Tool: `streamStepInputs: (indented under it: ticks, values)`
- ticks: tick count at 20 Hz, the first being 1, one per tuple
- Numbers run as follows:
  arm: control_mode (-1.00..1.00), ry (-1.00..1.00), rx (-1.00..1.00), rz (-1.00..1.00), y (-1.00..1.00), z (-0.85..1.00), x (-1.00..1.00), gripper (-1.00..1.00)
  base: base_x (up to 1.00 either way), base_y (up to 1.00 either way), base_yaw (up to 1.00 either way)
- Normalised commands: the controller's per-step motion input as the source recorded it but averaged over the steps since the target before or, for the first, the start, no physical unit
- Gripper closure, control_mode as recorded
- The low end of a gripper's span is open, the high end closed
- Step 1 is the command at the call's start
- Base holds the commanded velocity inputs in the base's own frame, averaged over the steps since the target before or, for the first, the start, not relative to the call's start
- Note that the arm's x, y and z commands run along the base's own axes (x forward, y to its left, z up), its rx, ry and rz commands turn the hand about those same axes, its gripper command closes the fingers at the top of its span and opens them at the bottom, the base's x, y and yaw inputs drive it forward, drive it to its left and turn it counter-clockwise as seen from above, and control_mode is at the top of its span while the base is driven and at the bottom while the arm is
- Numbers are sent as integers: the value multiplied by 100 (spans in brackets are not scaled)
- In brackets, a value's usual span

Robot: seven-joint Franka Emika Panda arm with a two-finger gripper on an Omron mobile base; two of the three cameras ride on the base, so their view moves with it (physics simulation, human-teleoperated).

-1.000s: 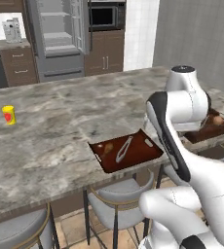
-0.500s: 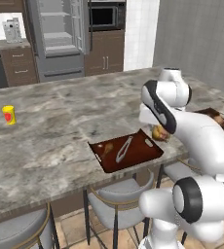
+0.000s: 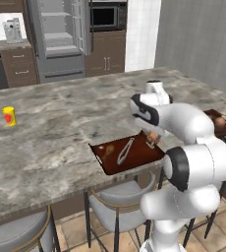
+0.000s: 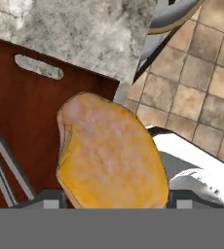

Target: Gather the broccoli and onion from the fridge and place them on a tray on the dining counter. Then gather the chicken drumsticks from the fridge and place them on the other tray.

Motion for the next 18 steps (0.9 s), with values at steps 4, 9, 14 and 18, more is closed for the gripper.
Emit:
streamStepInputs:
  ticks: [4, 9, 14, 18]
  values:
    - [-100, 11, -13, -52, 0, -51, 91, 100, 0, 0, 0]
    - [-100, 0, -7, -51, 1, -69, 69, 100, 0, 0, 0]
    - [-100, 0, 0, -37, 0, -57, 58, 100, 0, 0, 0]
    - [-100, 0, 0, -15, 2, -46, 16, 100, 0, 0, 0]
